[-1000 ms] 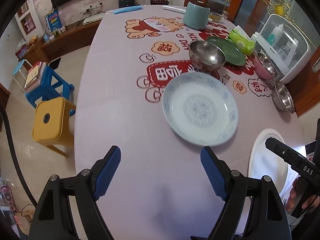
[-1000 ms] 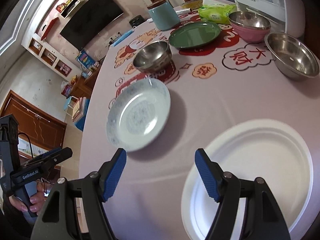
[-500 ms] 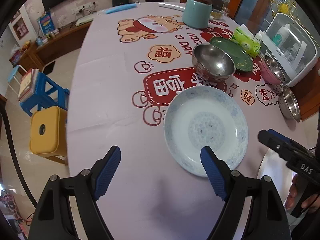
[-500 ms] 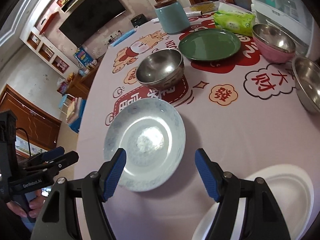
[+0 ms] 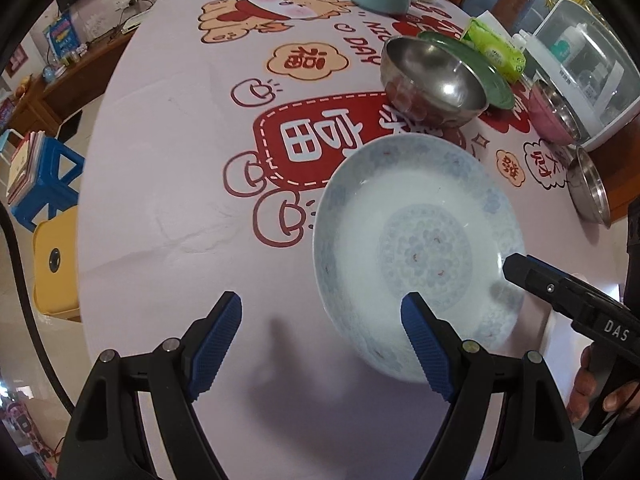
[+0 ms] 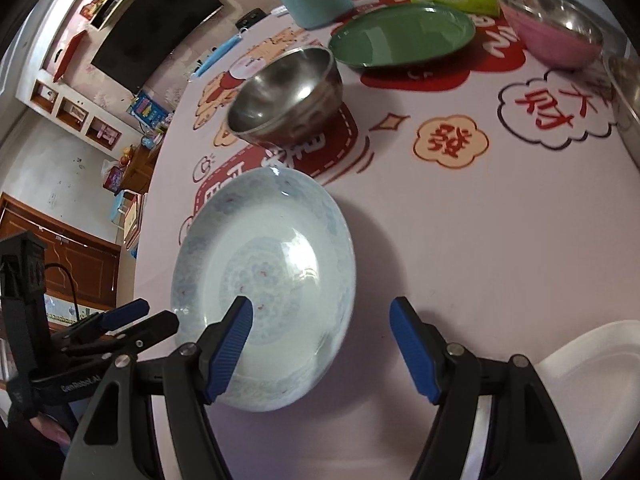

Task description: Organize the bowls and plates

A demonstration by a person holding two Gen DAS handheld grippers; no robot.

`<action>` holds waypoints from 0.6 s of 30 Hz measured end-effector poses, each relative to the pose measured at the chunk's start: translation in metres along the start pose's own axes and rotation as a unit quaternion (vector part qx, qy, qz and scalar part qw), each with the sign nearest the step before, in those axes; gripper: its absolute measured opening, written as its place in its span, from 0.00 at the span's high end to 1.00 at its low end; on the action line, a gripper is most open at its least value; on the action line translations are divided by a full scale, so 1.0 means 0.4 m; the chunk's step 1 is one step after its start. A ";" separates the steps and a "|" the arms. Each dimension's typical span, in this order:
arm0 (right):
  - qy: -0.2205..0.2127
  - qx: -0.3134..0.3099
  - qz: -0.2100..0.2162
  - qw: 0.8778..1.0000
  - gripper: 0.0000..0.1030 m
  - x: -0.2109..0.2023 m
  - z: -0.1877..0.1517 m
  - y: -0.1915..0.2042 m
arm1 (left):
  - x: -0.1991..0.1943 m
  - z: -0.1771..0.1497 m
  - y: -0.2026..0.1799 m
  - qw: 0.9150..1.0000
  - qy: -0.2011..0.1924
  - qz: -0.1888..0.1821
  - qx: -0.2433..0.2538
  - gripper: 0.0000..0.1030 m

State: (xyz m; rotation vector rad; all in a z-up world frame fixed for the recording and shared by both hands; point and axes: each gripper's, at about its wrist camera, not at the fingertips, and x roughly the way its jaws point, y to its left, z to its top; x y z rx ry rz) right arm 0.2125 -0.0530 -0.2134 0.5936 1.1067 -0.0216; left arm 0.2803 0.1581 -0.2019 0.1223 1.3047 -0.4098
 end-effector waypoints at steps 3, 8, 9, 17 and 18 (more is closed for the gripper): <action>0.003 0.011 0.014 1.000 0.31 0.012 -0.005 -0.006 | 0.032 -0.001 0.005 1.000 0.011 -0.010 -0.005 0.21; 0.004 0.020 0.034 0.999 0.38 0.025 -0.010 -0.008 | 0.057 -0.003 0.010 1.000 0.015 -0.021 -0.005 0.25; 0.001 0.019 0.035 0.999 0.40 0.024 -0.009 -0.006 | 0.061 -0.003 0.013 1.000 0.016 -0.024 -0.007 0.25; -0.001 0.023 0.052 0.998 0.52 0.035 -0.012 -0.006 | 0.065 -0.002 0.026 0.999 0.011 -0.032 -0.016 0.31; -0.002 0.025 0.055 0.998 0.52 0.034 -0.012 -0.009 | 0.064 -0.002 0.026 0.999 0.009 -0.032 -0.015 0.33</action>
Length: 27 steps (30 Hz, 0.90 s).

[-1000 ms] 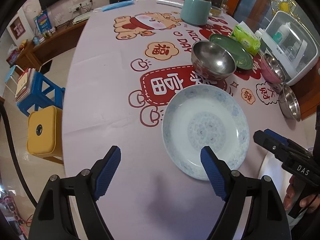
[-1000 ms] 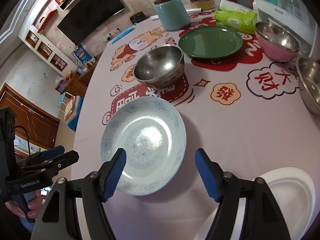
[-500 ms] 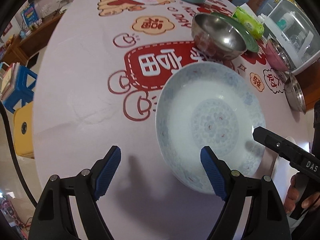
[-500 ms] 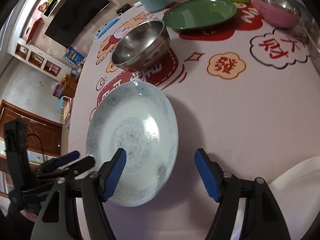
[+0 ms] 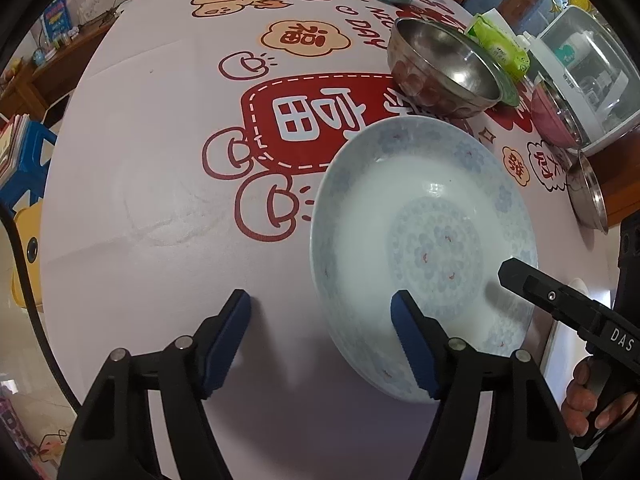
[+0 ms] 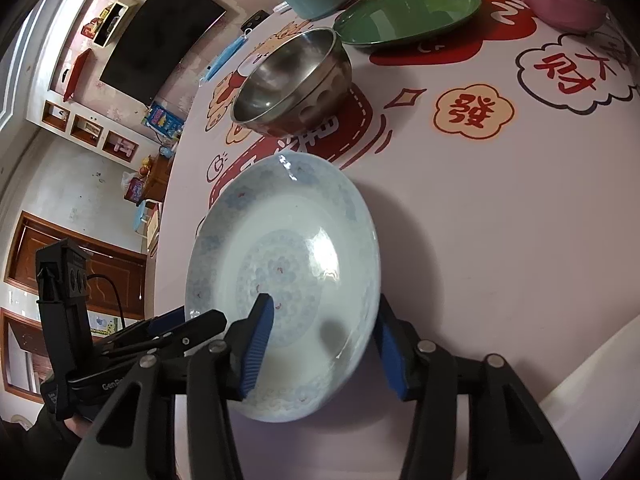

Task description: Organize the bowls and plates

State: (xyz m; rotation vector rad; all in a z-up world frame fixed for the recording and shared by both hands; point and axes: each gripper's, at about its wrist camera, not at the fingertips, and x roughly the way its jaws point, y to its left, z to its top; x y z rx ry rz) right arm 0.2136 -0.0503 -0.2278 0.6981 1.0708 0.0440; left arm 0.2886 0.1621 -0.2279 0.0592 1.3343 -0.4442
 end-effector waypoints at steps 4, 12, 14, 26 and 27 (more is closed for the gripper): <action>-0.004 0.013 0.003 1.000 0.61 -0.002 0.000 -0.016 | -0.002 0.003 -0.007 1.000 -0.006 0.002 0.003 0.43; -0.008 0.036 0.005 0.999 0.79 -0.011 -0.008 -0.041 | 0.005 0.006 -0.038 1.000 -0.011 0.008 0.024 0.56; -0.008 0.042 0.006 0.999 0.82 -0.013 -0.012 -0.048 | 0.006 0.005 -0.045 0.999 -0.011 0.009 0.031 0.62; -0.003 0.049 -0.002 0.999 0.90 -0.017 -0.028 -0.049 | 0.004 -0.009 -0.050 0.999 -0.004 -0.006 0.034 0.76; 0.000 0.048 -0.003 0.999 0.90 -0.017 -0.032 -0.046 | 0.003 -0.014 -0.050 0.999 -0.004 -0.003 0.032 0.76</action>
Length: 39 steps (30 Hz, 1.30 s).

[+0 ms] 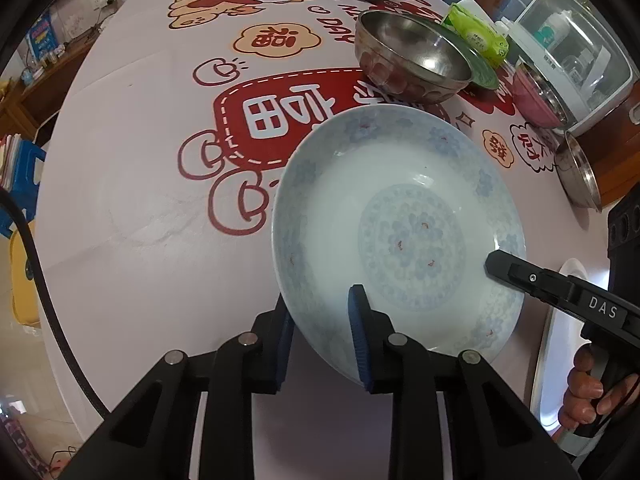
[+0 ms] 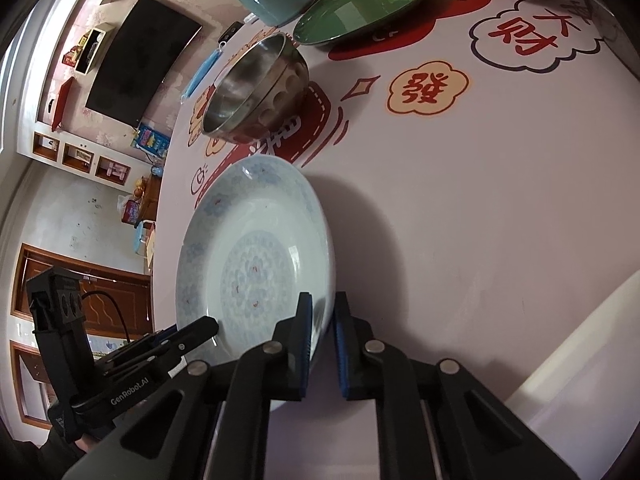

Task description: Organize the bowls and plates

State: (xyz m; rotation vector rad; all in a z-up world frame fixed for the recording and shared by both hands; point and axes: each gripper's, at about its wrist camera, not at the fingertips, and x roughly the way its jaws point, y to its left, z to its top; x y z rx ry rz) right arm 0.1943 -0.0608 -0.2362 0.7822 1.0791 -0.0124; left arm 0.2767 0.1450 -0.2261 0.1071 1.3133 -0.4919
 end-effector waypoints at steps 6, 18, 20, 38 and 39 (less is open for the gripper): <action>0.004 -0.011 -0.006 1.000 0.90 -0.004 -0.019 0.015 | -0.010 -0.022 0.003 1.000 0.000 0.006 0.006 0.78; 0.006 -0.066 -0.029 0.997 0.90 -0.014 -0.079 0.045 | -0.052 -0.096 0.003 0.999 -0.004 0.010 0.038 0.79; 0.003 -0.078 -0.031 0.996 0.90 -0.020 -0.090 0.051 | -0.064 -0.113 0.003 0.999 -0.007 0.009 0.044 0.79; -0.084 -0.158 -0.032 0.983 0.90 -0.184 -0.182 0.075 | -0.205 -0.228 -0.066 0.996 -0.059 -0.020 0.068 0.79; -0.091 -0.159 -0.035 0.982 0.90 -0.199 -0.192 0.074 | -0.215 -0.234 -0.073 0.995 -0.062 -0.021 0.073 0.79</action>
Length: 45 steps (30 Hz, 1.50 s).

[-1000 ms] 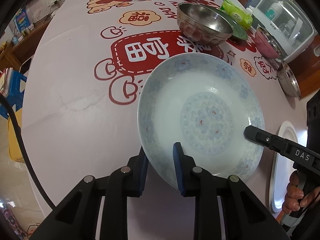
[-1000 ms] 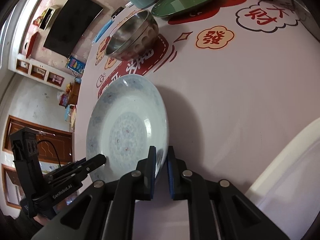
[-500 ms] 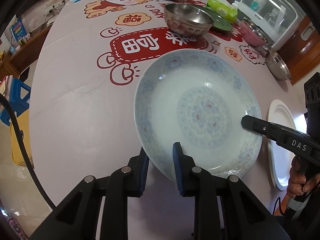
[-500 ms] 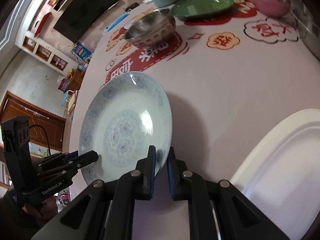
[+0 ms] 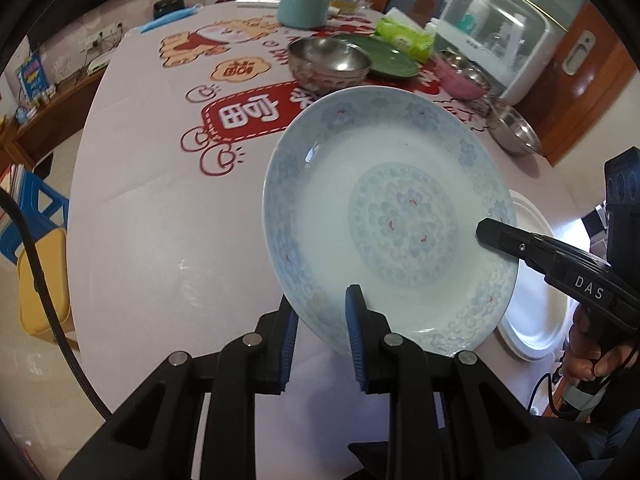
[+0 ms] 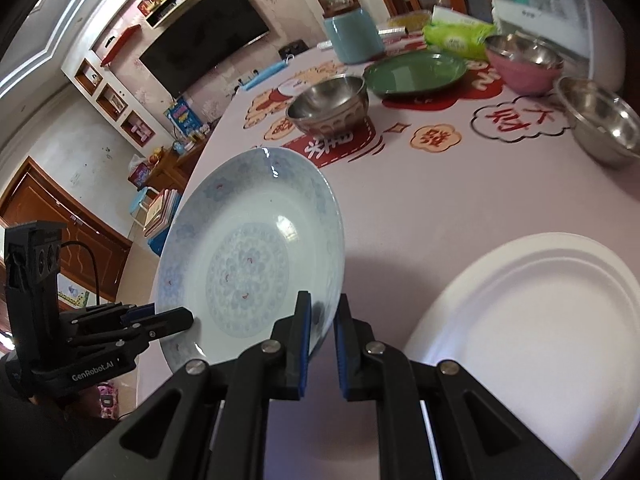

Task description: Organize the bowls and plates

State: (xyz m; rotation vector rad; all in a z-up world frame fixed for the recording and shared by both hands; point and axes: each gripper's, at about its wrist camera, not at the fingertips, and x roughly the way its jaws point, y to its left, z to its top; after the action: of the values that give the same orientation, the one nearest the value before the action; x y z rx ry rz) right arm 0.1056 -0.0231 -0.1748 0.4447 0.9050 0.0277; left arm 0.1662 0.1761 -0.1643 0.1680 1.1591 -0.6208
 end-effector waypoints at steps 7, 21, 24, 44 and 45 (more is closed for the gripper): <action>-0.033 0.002 -0.016 0.999 0.90 -0.086 -0.045 -0.017 | -0.049 -0.018 -0.076 0.999 -0.018 -0.007 0.037 0.79; -0.042 0.011 -0.059 0.997 0.89 -0.210 -0.121 -0.080 | -0.057 -0.040 -0.209 0.997 -0.021 -0.032 0.071 0.79; -0.037 0.012 -0.072 0.997 0.88 -0.229 -0.134 -0.099 | -0.040 -0.043 -0.244 0.996 -0.009 -0.033 0.080 0.79; 0.039 0.052 -0.103 0.993 0.86 -0.282 -0.188 -0.322 | 0.103 -0.052 -0.467 0.993 0.060 -0.051 0.093 0.79; 0.044 0.050 -0.103 0.993 0.86 -0.282 -0.186 -0.331 | 0.110 -0.051 -0.477 0.993 0.062 -0.049 0.090 0.79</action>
State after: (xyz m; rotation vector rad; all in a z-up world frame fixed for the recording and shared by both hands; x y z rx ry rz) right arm -0.0433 -0.1401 -0.1805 0.4444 1.0378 -0.1880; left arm 0.0585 0.0117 -0.1763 0.3084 1.2370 -0.8122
